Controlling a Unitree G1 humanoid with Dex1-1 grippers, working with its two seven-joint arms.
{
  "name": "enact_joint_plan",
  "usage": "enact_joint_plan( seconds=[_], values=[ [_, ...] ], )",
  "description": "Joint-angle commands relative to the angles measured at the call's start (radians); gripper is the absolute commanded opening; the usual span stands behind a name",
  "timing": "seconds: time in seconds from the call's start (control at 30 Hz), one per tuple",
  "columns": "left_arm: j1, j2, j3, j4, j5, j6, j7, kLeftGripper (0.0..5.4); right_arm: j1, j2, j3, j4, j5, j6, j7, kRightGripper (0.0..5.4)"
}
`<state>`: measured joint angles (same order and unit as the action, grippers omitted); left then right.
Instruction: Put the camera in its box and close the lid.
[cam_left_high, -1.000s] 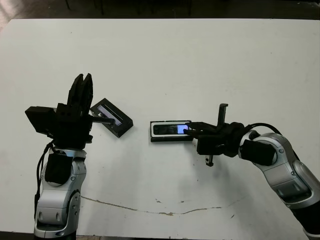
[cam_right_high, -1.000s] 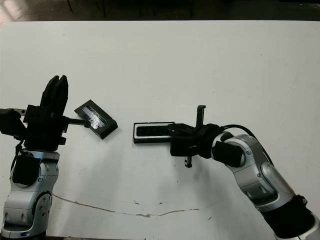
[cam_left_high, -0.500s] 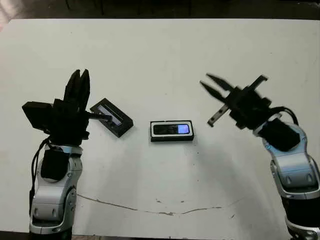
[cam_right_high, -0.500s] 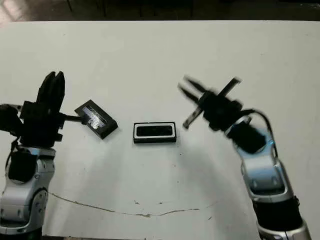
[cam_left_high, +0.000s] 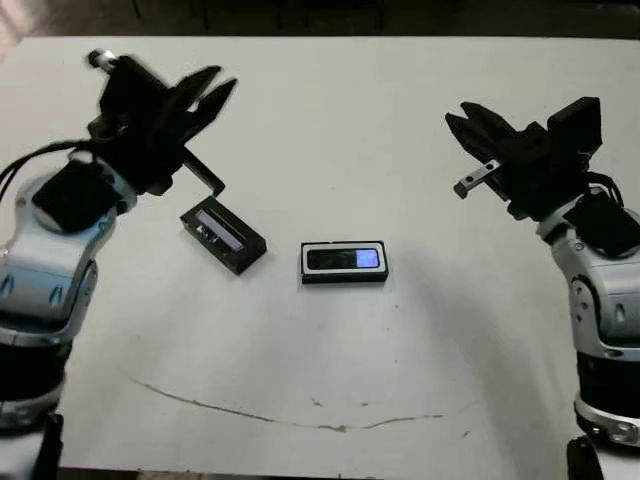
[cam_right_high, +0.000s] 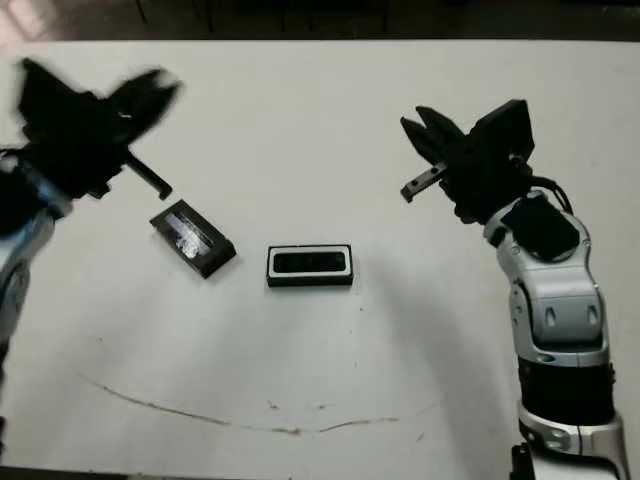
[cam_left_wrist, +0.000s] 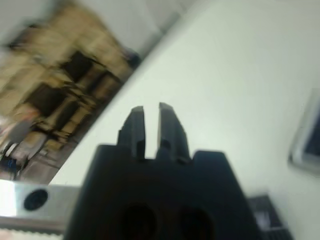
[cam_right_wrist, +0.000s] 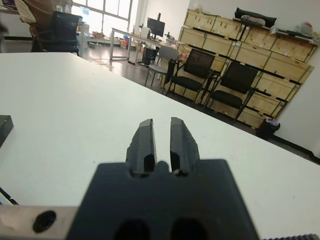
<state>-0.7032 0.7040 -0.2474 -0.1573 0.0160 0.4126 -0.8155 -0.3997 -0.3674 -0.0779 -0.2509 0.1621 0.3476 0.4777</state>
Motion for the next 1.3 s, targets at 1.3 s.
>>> enact_joint_plan(
  seconds=[1.3],
  values=[
    [-0.223, -0.188, -0.528, 0.512, 0.458, -0.238, -0.613, 0.0, 0.092, -0.026, 0.089, -0.112, 0.001, 0.119, -0.019, 0.01]
  ],
)
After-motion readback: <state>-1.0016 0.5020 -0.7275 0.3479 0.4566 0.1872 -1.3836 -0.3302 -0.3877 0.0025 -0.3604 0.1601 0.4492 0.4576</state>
